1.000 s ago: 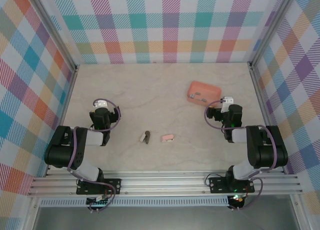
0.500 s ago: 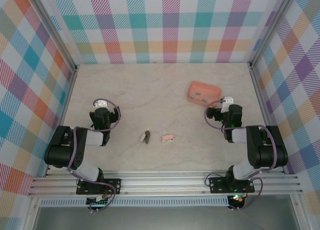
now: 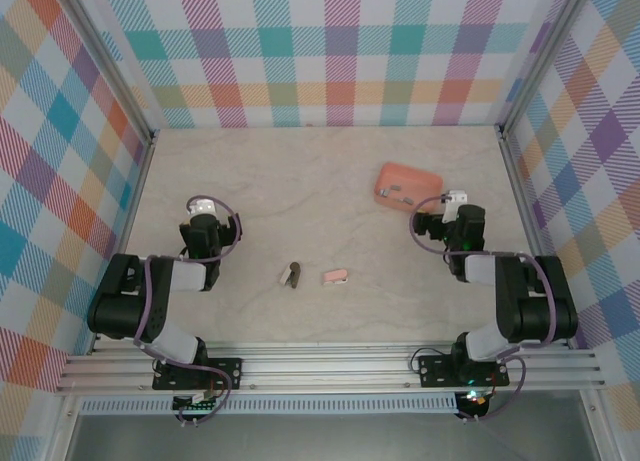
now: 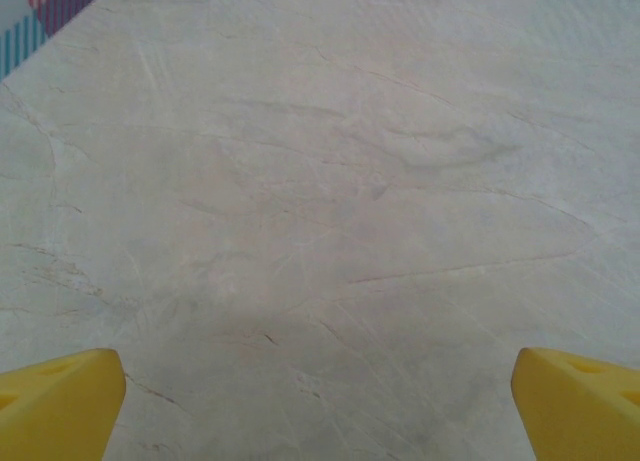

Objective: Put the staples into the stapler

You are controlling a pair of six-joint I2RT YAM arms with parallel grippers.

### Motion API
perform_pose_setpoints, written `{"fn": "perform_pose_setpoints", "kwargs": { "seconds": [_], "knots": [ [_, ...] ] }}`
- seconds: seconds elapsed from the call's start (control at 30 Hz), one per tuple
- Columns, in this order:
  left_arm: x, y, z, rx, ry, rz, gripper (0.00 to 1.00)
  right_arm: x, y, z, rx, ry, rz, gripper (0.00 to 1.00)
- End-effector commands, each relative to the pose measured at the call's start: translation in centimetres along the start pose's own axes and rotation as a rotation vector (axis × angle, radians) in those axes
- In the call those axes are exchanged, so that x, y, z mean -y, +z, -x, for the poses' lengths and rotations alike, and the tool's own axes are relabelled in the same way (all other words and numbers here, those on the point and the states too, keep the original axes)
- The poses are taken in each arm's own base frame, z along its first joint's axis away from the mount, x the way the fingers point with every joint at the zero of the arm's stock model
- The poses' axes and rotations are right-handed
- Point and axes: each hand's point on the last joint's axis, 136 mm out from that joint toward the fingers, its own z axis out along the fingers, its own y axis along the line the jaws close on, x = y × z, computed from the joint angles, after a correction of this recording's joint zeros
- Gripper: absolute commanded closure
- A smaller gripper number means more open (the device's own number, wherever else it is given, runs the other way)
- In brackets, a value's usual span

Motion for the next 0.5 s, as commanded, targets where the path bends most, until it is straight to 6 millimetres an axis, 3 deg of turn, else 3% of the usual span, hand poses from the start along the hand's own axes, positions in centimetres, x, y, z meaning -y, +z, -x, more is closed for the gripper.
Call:
{"fn": "perform_pose_setpoints", "kwargs": {
  "seconds": [0.0,0.13,0.27,0.37,0.47],
  "knots": [
    [1.5,-1.4,4.1,0.031,0.032,-0.074,0.05,-0.8,-2.0,3.9,0.014,0.011,0.033,0.01],
    [5.2,-4.5,7.5,0.057,0.137,-0.259,0.1,-3.0,-5.1,5.5,-0.041,0.082,0.131,0.01],
    [10.2,-7.3,9.0,0.009,0.293,-0.473,0.14,-6.7,-8.2,4.4,-0.16,0.204,0.326,0.01],
    [14.8,-9.5,8.0,-0.059,0.429,-0.652,0.18,-7.4,-9.8,3.2,-0.193,0.299,0.352,0.01],
    [19.2,-12.3,5.3,-0.103,0.651,-0.842,0.2,-7.6,-10.7,2.1,-0.186,0.35,0.359,0.01]
  ]
}}
